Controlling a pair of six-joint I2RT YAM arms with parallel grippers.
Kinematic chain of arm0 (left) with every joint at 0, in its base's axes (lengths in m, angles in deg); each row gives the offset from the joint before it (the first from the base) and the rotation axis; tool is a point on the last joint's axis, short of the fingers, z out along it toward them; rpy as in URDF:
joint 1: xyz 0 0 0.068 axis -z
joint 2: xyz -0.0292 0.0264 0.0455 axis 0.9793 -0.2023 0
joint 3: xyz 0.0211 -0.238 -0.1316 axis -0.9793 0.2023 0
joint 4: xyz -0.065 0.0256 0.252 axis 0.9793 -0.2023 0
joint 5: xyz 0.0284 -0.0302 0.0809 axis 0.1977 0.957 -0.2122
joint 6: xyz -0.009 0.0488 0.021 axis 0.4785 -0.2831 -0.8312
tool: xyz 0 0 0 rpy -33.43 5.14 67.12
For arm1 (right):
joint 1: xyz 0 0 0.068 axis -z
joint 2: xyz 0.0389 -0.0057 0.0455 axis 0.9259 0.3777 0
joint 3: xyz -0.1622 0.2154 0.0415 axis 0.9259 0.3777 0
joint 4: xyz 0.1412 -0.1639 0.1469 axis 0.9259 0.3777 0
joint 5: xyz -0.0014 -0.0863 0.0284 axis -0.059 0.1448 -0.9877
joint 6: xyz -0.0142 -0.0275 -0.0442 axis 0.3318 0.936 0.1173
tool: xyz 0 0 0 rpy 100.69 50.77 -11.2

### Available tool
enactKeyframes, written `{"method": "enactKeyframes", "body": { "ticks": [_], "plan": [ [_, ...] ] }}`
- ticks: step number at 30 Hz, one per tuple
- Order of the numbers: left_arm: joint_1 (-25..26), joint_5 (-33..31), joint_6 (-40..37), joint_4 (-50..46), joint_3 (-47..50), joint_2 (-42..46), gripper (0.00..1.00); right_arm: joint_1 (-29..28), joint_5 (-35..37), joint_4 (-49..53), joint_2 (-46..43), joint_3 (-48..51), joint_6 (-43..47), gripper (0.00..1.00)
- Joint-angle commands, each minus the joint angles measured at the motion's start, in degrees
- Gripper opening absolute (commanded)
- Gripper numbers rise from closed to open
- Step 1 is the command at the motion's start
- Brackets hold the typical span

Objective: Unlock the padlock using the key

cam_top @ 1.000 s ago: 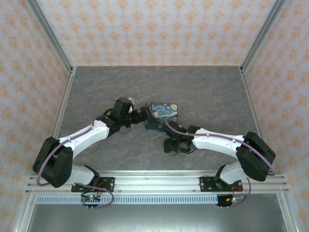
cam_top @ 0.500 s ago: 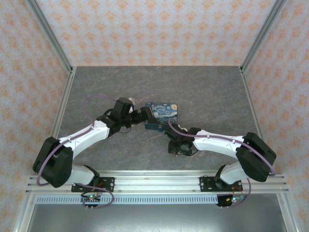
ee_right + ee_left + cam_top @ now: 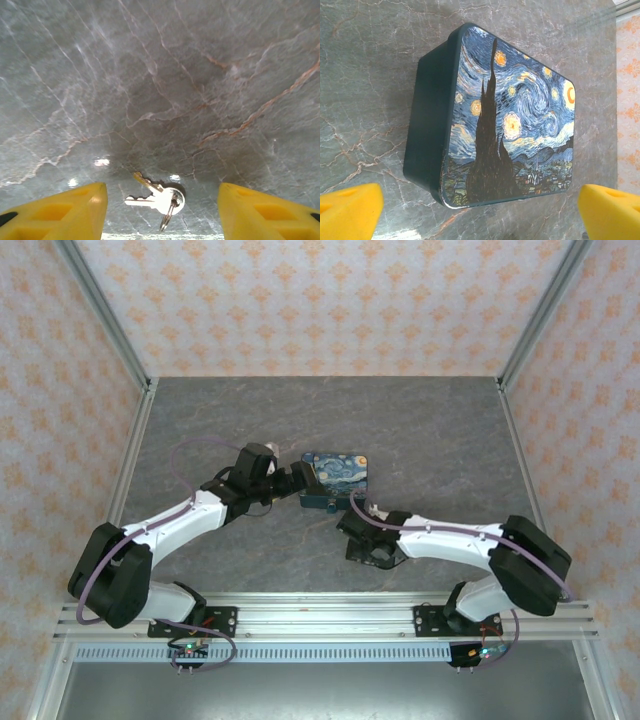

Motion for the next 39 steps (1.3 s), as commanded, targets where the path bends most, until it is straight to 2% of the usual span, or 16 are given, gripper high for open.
{"method": "enactKeyframes", "body": {
  "ticks": [1, 11, 18, 23, 29, 34, 39],
  "plan": [
    [0.18, 0.31, 0.53, 1.75, 0.21, -0.66, 1.0, -0.98, 2.46, 1.7, 2.32, -0.42, -2.47, 0.59],
    [0.18, 0.8, 0.22, 2.52, 0.47, -1.11, 1.0, -1.33, 1.97, 2.47, 5.39, -2.27, -2.29, 0.51],
    [0.25, 1.09, 0.22, 3.19, 0.72, -1.71, 1.0, -4.5, 0.52, 2.94, 6.43, -2.15, -3.26, 0.46],
    [0.18, 1.37, 0.39, 3.73, 0.65, -2.26, 1.0, -4.73, 0.01, 0.95, 6.44, -0.07, -4.17, 0.37],
    [0.18, 1.5, 0.56, 3.75, 0.67, -2.13, 1.0, -4.73, -0.37, -1.62, 4.68, 2.27, -4.34, 0.17],
    [0.19, 1.43, 0.63, 3.56, 0.79, -1.64, 1.0, -3.17, -2.28, -4.09, 3.08, 4.07, -0.37, 0.03],
    [0.19, 1.53, 1.06, 3.77, 1.05, -1.21, 1.0, 0.77, -6.05, -6.52, 1.23, 5.74, 8.06, 0.0]
  ]
}}
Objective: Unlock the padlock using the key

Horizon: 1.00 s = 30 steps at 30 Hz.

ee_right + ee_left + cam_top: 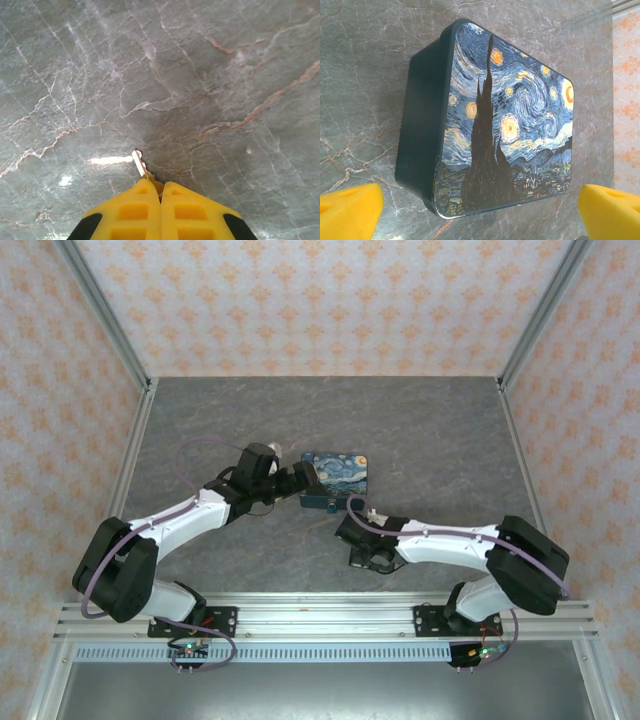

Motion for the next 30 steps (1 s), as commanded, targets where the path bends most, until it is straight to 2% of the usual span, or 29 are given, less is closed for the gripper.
{"method": "enactKeyframes", "body": {
  "ticks": [1, 6, 10, 20, 30],
  "plan": [
    [0.25, 0.3, 0.73, 1.28, 0.91, 0.73, 1.0, 2.31, -6.72, -4.58, 1.37, 3.69, 8.08, 0.0],
    [0.19, 0.13, 0.9, 1.2, 1.4, 1.6, 1.0, 3.88, -9.65, -7.0, -1.28, 4.84, 17.8, 0.0],
    [0.25, 0.26, 1.25, 1.2, 1.66, 1.81, 1.0, 4.06, -10.83, -8.7, -3.36, 5.99, 21.78, 0.0],
    [0.58, 1.31, 2.32, 2.06, 1.58, 1.51, 1.0, 4.41, -10.04, -8.03, -8.56, 6.7, 22.73, 0.0],
    [3.08, 2.37, 3.47, 2.93, 1.76, 0.15, 1.0, 5.04, -9.75, -8.43, -8.24, 5.36, 22.63, 0.0]
  ]
}}
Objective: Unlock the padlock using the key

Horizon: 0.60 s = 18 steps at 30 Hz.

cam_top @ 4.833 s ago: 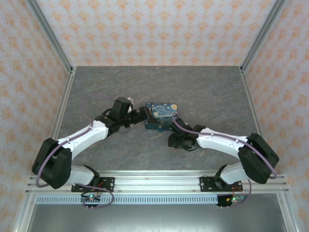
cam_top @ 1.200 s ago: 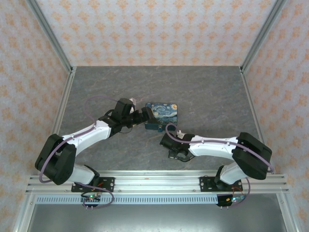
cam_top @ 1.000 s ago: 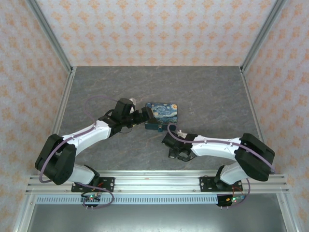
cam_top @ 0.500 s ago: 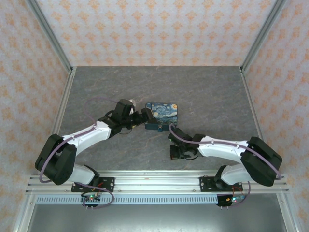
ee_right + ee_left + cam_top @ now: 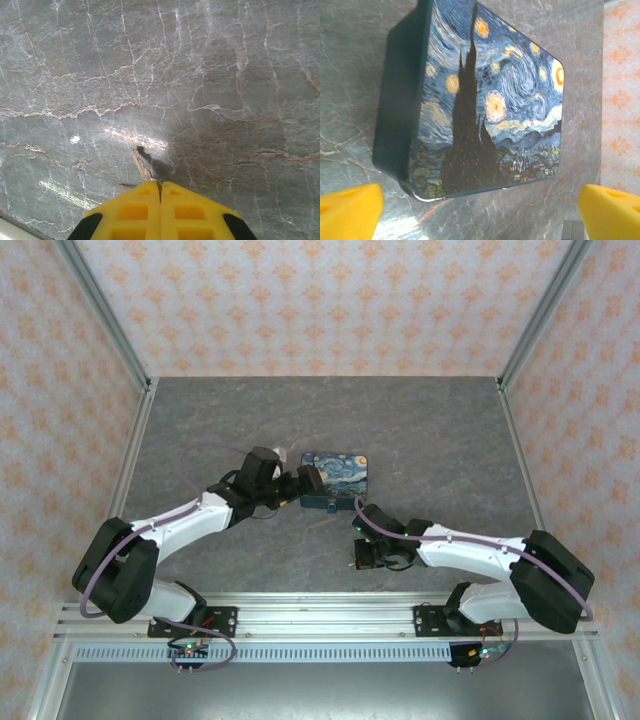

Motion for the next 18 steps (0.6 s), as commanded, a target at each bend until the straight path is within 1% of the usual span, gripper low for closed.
{"method": "enactKeyframes", "body": {
  "ticks": [1, 4, 7, 9, 10, 12, 15, 18],
  "plan": [
    [0.94, 0.47, 1.01, 1.47, 0.83, -0.04, 1.0, 0.18, 0.0, 0.25, 0.35, -0.99, 1.09, 0.0],
    [1.26, 0.19, 1.14, 1.51, 0.86, -0.03, 1.0, 0.15, -0.73, 0.7, 2.25, -1.07, 1.28, 0.0],
    [1.36, -0.08, 1.15, 1.5, 0.87, -0.19, 1.0, 0.24, 0.32, 2.43, 3.75, -2.11, 0.62, 0.0],
    [1.51, -0.19, 1.21, 1.58, 0.85, -0.43, 1.0, 0.2, 1.02, 3.84, 4.53, -3.11, -0.65, 0.21],
    [1.47, -0.25, 1.2, 1.59, 0.81, -0.5, 1.0, 0.22, 1.34, 4.49, 4.75, -3.59, -1.72, 0.26],
    [1.58, -0.27, 1.25, 1.78, 0.74, -0.63, 1.0, 0.18, 1.1, 4.76, 4.92, -4.05, -4.57, 0.42],
    [1.63, -0.26, 1.29, 1.96, 0.69, -0.83, 1.0, 0.15, 0.98, 4.79, 4.33, -3.98, -8.53, 0.51],
    [1.67, -0.17, 1.32, 2.32, 0.64, -1.17, 1.0, -0.57, 2.35, 6.28, 3.5, -4.6, -10.61, 0.52]
  ]
}}
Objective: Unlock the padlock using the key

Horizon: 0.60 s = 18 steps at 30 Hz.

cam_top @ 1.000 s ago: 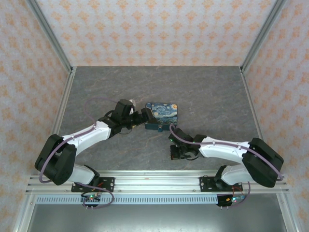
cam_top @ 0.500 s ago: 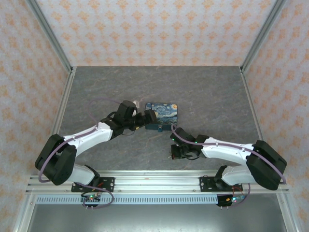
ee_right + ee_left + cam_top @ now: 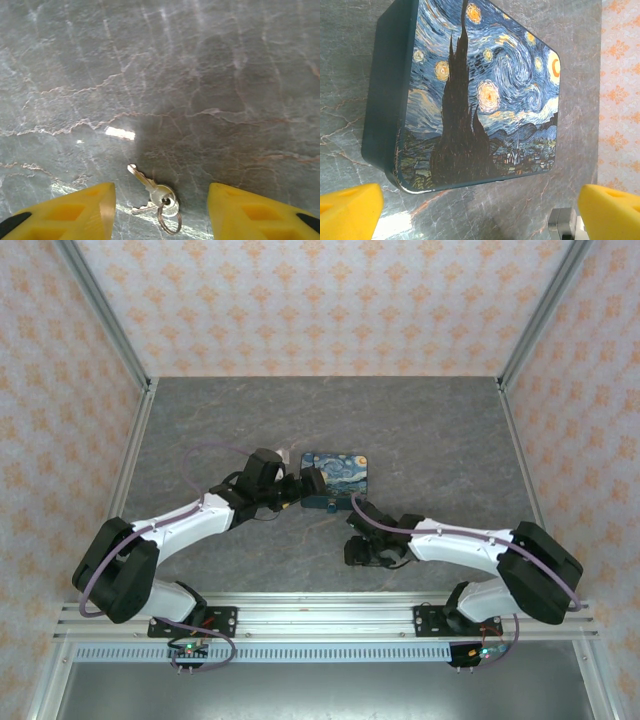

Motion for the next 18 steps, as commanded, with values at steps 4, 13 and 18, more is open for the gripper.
{"method": "enactKeyframes", "body": {
  "ticks": [4, 13, 18],
  "plan": [
    [0.58, 0.2, 0.37, 2.52, 0.41, -1.69, 1.0, -2.2, 4.98, 7.78, -0.04, -3.37, -3.11, 0.52],
    [0.7, 0.56, 0.38, 3.23, 0.44, -2.0, 1.0, -5.6, 8.99, 12.48, 7.91, -9.17, 1.17, 0.49],
    [0.68, 0.54, 0.29, 2.88, 0.68, -1.45, 1.0, -5.71, 11.0, 12.96, 11.77, -10.59, 2.47, 0.43]
  ]
}}
